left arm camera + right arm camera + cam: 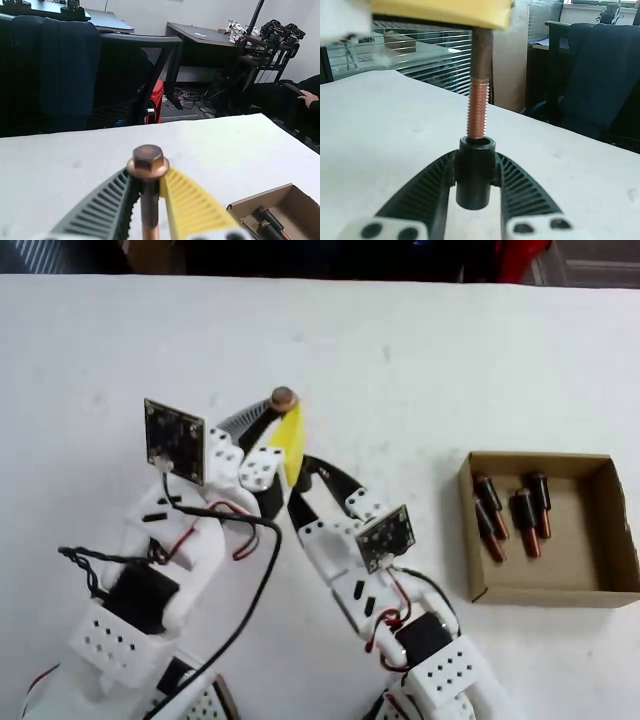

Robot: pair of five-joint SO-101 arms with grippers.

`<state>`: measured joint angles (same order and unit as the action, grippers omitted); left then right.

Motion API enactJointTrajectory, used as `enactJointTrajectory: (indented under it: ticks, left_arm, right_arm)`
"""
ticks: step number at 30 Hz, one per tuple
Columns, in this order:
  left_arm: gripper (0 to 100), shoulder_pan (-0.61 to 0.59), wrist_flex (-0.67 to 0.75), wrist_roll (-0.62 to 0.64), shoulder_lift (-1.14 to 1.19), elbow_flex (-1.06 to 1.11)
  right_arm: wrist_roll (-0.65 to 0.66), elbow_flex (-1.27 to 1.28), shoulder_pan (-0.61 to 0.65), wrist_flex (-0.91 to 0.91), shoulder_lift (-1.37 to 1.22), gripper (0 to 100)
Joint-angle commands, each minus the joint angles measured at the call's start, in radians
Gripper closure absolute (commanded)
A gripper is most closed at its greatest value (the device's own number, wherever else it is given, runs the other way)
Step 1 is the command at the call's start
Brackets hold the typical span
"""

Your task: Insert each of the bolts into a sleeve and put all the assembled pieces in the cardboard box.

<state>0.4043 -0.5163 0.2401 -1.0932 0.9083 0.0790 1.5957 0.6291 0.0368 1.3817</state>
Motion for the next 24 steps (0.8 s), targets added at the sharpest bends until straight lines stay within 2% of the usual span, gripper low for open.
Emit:
enactJointTrajectory:
  ticks: [1, 20, 24]
  left_arm:
    - [98, -0.005, 0.000, 0.015, -0.022, 0.000]
    - [98, 0.019, -0.002, 0.006, -0.022, 0.041]
    - [98, 0.019, -0.043, 0.005, -0.022, 0.035]
  right_arm:
    - [-0.002, -0.015, 0.004, 0.025, 0.004, 98.2]
    - [-0.002, -0.015, 0.002, 0.025, 0.004, 98.2]
    - [-0.002, -0.015, 0.002, 0.025, 0.004, 98.2]
